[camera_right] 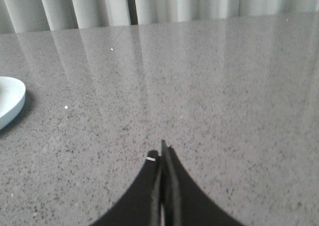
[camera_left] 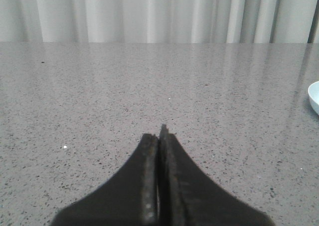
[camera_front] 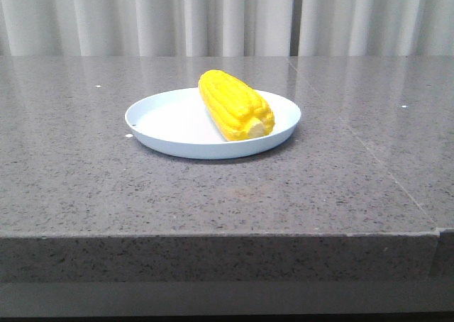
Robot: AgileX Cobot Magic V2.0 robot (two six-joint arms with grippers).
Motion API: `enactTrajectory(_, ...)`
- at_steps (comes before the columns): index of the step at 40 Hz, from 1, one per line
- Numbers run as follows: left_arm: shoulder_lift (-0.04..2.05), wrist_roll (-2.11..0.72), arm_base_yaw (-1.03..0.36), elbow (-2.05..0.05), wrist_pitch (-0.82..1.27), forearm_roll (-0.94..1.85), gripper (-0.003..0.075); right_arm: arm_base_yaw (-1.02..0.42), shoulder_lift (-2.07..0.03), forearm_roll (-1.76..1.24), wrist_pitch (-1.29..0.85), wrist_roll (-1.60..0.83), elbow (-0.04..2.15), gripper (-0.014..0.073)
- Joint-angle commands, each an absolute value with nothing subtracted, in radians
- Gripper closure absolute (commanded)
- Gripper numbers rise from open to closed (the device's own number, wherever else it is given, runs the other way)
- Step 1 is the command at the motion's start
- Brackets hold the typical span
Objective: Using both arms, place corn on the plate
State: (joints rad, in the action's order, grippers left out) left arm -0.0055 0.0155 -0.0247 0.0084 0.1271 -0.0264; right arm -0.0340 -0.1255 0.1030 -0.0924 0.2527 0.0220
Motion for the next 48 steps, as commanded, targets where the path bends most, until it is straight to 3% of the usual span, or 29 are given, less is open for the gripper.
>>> enactTrajectory(1,-0.024,0.025,-0.024,0.031,0.037,-0.017,0.0741,-0.02,-0.125,0.03,0.0,0.179,0.026,0.0656)
enactTrajectory(18,-0.022,0.025,-0.024,0.031,0.037,-0.017,0.0741,-0.02,0.03,-0.015,-0.147,0.14,-0.005,0.0656)
enactTrajectory(48,-0.022,0.025,-0.024,0.031,0.037,-0.017,0.0741,-0.02,0.027,-0.017,-0.162,0.14,-0.005,0.0656)
